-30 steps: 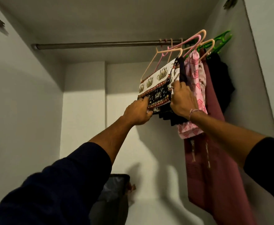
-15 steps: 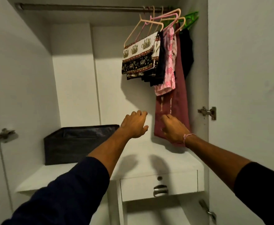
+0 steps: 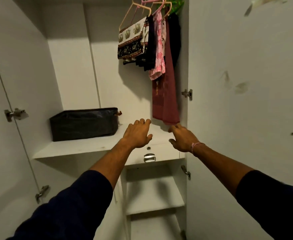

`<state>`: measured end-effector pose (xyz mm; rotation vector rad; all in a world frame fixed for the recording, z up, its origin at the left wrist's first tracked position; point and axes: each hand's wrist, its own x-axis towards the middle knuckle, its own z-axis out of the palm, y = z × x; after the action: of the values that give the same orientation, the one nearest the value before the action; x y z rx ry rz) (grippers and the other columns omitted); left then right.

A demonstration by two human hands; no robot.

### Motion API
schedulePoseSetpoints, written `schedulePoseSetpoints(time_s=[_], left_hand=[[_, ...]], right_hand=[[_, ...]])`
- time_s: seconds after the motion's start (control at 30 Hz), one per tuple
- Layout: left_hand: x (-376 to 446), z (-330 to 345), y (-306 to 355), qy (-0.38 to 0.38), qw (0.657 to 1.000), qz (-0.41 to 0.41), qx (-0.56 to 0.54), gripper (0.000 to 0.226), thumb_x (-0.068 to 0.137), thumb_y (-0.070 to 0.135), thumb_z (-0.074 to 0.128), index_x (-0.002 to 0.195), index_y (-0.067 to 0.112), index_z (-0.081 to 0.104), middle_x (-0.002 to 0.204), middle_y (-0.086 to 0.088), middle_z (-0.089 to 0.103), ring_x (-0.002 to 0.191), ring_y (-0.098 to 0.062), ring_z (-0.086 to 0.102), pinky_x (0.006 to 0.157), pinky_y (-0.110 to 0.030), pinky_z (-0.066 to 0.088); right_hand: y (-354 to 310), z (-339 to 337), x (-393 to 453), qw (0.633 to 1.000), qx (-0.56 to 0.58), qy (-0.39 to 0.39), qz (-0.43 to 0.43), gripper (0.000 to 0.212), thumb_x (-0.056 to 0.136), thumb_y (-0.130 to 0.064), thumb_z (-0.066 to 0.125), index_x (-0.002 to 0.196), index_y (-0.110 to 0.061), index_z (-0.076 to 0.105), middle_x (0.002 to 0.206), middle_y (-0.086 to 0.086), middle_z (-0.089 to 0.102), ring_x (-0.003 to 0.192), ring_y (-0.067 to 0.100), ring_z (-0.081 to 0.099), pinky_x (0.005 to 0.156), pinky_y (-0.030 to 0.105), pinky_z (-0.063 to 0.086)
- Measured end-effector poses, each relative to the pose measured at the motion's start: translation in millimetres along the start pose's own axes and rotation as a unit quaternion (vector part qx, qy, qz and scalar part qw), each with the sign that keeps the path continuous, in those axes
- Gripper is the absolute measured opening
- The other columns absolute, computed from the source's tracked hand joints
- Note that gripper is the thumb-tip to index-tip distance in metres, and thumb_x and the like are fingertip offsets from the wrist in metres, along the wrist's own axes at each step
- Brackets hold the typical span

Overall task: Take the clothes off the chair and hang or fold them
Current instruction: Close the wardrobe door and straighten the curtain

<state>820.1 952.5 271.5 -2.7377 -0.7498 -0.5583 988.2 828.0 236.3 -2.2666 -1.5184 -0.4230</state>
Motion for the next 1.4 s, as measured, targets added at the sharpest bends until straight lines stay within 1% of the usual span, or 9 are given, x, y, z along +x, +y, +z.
schedulePoseSetpoints(time_s=[0.4,0.57,0.73,0.83,0.9,1.0,1.1,1.33,1.4], left_hand=[[-57.7,3.4,172.7,-0.044,0.994,0.067,-0.07,0.057,0.096,0.04,0.055,0.144,0.014,0.036,0.141,-0.013,0.049,0.125,-0.032,0.049,0.098,-0.047,0.044],[-60.2,6.8,239.6,-0.063,0.986,0.105,-0.113,0.063,0.096,0.042,0.057,0.148,0.015,0.033,0.145,-0.013,0.046,0.129,-0.031,0.047,0.1,-0.045,0.046],[-63.5,21.3,297.3,-0.093,0.973,0.153,-0.146,0.072,0.096,0.046,0.058,0.154,0.016,0.028,0.147,-0.016,0.045,0.131,-0.034,0.046,0.103,-0.046,0.045],[-61.7,28.3,323.8,-0.122,0.961,0.152,-0.197,0.079,0.092,0.052,0.061,0.153,0.013,0.028,0.146,-0.017,0.048,0.13,-0.036,0.049,0.103,-0.046,0.046],[-59.5,29.2,337.6,-0.129,0.954,0.142,-0.231,0.083,0.089,0.056,0.064,0.151,0.01,0.033,0.144,-0.017,0.05,0.13,-0.035,0.049,0.102,-0.045,0.047],[-56.4,29.6,359.3,-0.134,0.948,0.132,-0.257,0.083,0.086,0.058,0.067,0.147,0.008,0.04,0.142,-0.016,0.053,0.13,-0.034,0.048,0.101,-0.043,0.047],[-51.6,35.4,376.5,-0.14,0.951,0.123,-0.247,0.076,0.084,0.06,0.067,0.138,0.009,0.05,0.132,-0.014,0.059,0.122,-0.033,0.054,0.096,-0.042,0.051],[-50.4,39.7,397.0,-0.1,0.944,0.06,-0.308,0.043,0.09,0.05,0.064,0.102,0.009,0.056,0.097,-0.008,0.058,0.085,-0.024,0.056,0.07,-0.035,0.051],[-51.9,37.1,399.8,-0.078,0.943,0.038,-0.32,0.042,0.089,0.052,0.065,0.087,0.011,0.055,0.081,-0.005,0.056,0.074,-0.022,0.056,0.063,-0.033,0.051]], right_hand=[[86.1,-52.5,-184.4,0.999,-0.005,-0.025,0.042,0.043,0.097,-0.027,0.062,0.137,-0.014,0.051,0.137,0.011,0.053,0.122,0.03,0.054,0.096,0.038,0.048],[127.0,-73.7,-234.6,0.999,0.039,-0.021,0.019,0.022,0.095,-0.028,0.063,0.111,-0.013,0.068,0.104,0.004,0.07,0.089,0.017,0.066,0.082,0.035,0.057],[172.9,-91.5,-277.7,0.979,0.056,-0.153,0.125,0.032,0.09,-0.04,0.071,0.089,-0.009,0.077,0.079,0.001,0.073,0.067,0.008,0.063,0.068,0.024,0.054],[201.3,-97.6,-296.8,0.942,0.025,-0.249,0.222,0.032,0.088,-0.038,0.074,0.094,-0.007,0.076,0.071,-0.004,0.066,0.064,0.007,0.061,0.061,0.018,0.048],[217.0,-96.9,-303.4,0.936,0.027,-0.213,0.278,0.033,0.085,-0.034,0.078,0.104,-0.008,0.069,0.087,0.0,0.068,0.079,0.011,0.063,0.068,0.019,0.048],[235.3,-84.0,-306.6,0.93,0.087,-0.159,0.321,0.092,0.081,-0.023,0.083,0.151,-0.006,0.027,0.144,0.018,0.052,0.128,0.033,0.054,0.102,0.036,0.047],[233.8,-68.3,-301.4,0.93,0.178,-0.167,0.275,0.119,0.078,-0.009,0.083,0.16,-0.015,-0.002,0.159,0.013,0.032,0.142,0.036,0.04,0.111,0.041,0.039],[230.6,-26.8,-301.4,0.924,0.277,-0.071,0.252,0.072,0.08,-0.003,0.078,0.134,-0.019,0.033,0.125,0.012,0.057,0.11,0.033,0.063,0.088,0.048,0.059],[227.1,-25.1,-304.6,0.918,0.314,-0.056,0.235,0.064,0.084,0.0,0.073,0.132,-0.02,0.036,0.129,0.011,0.055,0.117,0.034,0.06,0.091,0.048,0.058]])
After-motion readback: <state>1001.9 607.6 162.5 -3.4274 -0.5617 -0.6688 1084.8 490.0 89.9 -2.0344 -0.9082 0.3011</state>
